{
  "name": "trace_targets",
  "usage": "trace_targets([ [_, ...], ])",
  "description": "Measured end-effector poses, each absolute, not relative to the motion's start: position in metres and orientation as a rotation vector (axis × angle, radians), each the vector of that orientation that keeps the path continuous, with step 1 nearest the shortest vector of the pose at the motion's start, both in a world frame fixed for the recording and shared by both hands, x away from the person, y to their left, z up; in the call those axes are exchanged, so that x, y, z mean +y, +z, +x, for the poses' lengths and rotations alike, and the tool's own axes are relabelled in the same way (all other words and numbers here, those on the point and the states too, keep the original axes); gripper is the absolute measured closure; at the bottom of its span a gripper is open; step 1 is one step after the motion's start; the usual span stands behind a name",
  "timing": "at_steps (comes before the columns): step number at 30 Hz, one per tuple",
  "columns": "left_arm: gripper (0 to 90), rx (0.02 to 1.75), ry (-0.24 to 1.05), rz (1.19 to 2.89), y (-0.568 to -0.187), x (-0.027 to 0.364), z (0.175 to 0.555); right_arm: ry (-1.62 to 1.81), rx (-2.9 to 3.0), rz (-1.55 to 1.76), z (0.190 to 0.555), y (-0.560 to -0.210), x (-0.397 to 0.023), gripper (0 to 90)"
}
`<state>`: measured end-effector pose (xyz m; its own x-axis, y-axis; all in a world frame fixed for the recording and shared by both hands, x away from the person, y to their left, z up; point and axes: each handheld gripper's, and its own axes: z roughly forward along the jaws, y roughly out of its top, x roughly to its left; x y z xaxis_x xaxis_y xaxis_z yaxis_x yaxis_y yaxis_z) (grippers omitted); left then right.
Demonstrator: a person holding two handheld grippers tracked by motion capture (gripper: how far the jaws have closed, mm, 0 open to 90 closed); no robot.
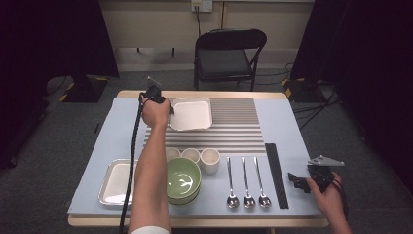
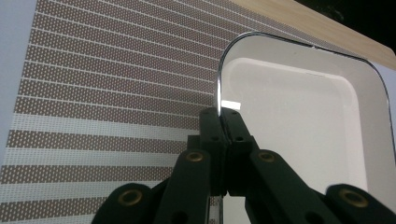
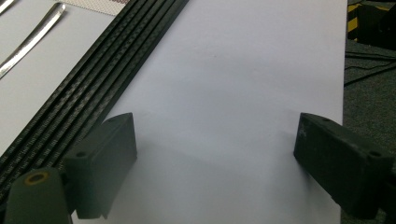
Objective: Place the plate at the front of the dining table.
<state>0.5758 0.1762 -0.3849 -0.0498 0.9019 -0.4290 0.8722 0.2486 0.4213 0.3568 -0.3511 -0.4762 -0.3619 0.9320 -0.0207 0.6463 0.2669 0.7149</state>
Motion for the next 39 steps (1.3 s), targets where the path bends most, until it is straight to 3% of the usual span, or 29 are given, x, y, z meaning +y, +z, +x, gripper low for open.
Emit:
trace_targets([
  [39,89.1,1.898,0.045,1.689,-0.403,0.150,0.593,0.866,2.103,1.423,0.357,-0.476,-0.351,11.8],
])
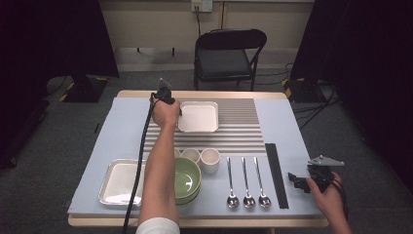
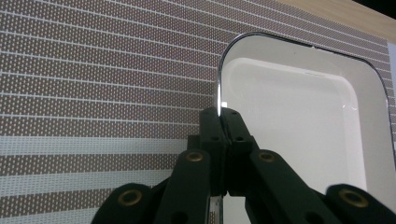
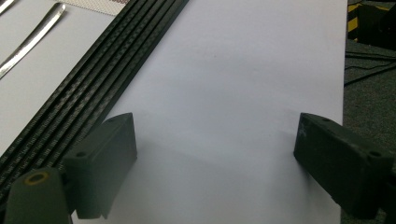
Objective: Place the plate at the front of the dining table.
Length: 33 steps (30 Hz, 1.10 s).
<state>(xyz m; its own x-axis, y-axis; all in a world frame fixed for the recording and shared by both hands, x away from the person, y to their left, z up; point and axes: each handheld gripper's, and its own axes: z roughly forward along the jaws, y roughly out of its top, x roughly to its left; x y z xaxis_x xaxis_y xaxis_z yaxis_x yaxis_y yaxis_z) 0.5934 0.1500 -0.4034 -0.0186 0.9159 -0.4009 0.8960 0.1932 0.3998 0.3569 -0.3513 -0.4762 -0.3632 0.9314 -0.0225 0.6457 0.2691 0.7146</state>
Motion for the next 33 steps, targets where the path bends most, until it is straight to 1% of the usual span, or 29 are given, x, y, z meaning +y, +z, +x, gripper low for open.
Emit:
trace_targets([
  [21,89.2,1.888,0.037,1.727,-0.410,0.146,0.597,0.866,2.104,1.426,0.357,-0.476,-0.351,11.8],
  [23,89.1,1.898,0.040,1.705,-0.411,0.144,0.597,0.865,2.104,1.425,0.357,-0.476,-0.351,11.8],
  [31,89.2,1.889,0.031,1.728,-0.414,0.143,0.598,0.866,2.104,1.425,0.357,-0.476,-0.351,11.8],
  [33,89.1,1.896,0.035,1.709,-0.415,0.141,0.598,0.866,2.104,1.425,0.357,-0.476,-0.351,11.8],
])
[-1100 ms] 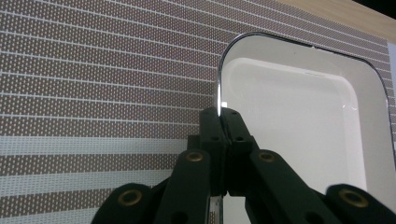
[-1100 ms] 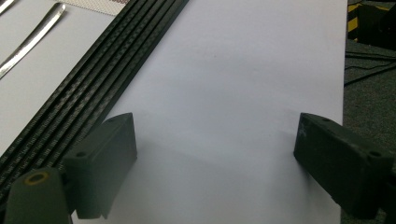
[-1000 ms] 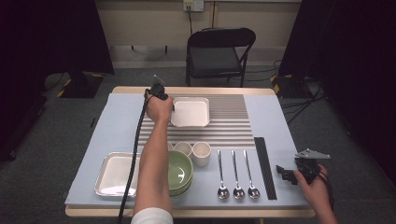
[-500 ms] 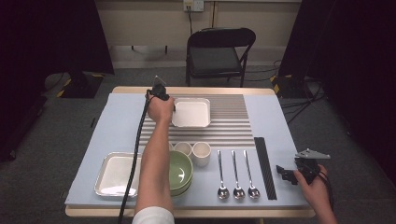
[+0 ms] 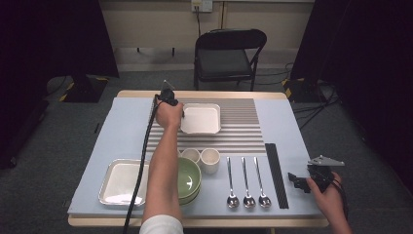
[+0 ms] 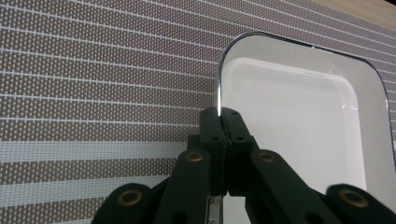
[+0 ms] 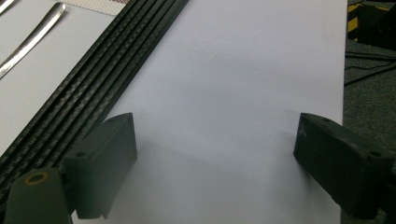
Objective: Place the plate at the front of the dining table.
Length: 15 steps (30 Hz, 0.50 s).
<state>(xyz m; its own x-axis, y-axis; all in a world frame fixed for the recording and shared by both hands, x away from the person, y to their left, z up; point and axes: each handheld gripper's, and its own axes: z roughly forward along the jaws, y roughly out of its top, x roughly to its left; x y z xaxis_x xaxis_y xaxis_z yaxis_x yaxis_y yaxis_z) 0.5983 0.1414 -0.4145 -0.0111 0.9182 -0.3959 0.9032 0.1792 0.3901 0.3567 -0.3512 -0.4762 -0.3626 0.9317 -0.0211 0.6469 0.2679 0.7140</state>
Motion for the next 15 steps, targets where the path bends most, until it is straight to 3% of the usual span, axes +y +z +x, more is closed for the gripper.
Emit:
trace_targets([
  [15,89.1,1.903,0.042,1.733,-0.4195,0.1395,0.6000,0.866,2.104,1.425,0.3567,-0.4762,-0.3512,11.8],
])
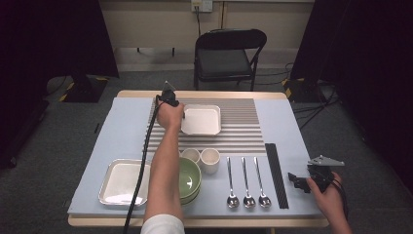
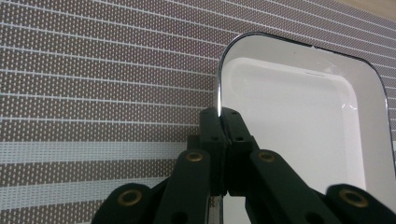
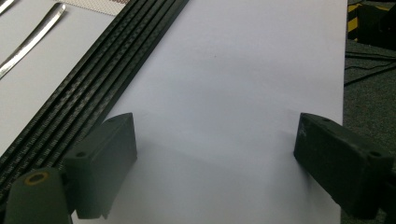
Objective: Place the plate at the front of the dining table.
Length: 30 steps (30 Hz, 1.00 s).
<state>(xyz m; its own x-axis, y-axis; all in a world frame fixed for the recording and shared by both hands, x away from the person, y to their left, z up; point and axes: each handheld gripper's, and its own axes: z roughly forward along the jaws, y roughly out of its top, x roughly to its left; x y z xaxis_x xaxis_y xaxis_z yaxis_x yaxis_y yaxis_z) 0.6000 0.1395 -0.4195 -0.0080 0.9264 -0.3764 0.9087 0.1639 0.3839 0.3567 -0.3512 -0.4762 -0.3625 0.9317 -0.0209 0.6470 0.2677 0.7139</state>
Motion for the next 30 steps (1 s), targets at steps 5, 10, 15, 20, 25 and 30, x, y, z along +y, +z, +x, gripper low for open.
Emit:
trace_targets([
  [5,89.1,1.911,0.047,1.743,-0.4207,0.1399,0.6002,0.866,2.104,1.425,0.3567,-0.4762,-0.3512,11.9],
  [10,89.0,1.921,0.052,1.733,-0.4206,0.1401,0.6003,0.866,2.103,1.425,0.3567,-0.4762,-0.3512,11.8],
  [15,89.0,1.937,0.072,1.717,-0.4216,0.1401,0.6003,0.868,2.104,1.426,0.3567,-0.4763,-0.3512,11.8],
  [20,88.8,1.940,0.080,1.719,-0.4230,0.1399,0.6004,0.866,2.104,1.426,0.3567,-0.4762,-0.3512,11.8],
  [25,88.6,1.947,0.085,1.721,-0.4248,0.1408,0.6006,0.868,2.103,1.425,0.3567,-0.4763,-0.3511,11.8],
  [30,87.8,1.945,0.084,1.734,-0.4267,0.1419,0.6008,0.867,2.104,1.428,0.3566,-0.4762,-0.3511,11.8],
])
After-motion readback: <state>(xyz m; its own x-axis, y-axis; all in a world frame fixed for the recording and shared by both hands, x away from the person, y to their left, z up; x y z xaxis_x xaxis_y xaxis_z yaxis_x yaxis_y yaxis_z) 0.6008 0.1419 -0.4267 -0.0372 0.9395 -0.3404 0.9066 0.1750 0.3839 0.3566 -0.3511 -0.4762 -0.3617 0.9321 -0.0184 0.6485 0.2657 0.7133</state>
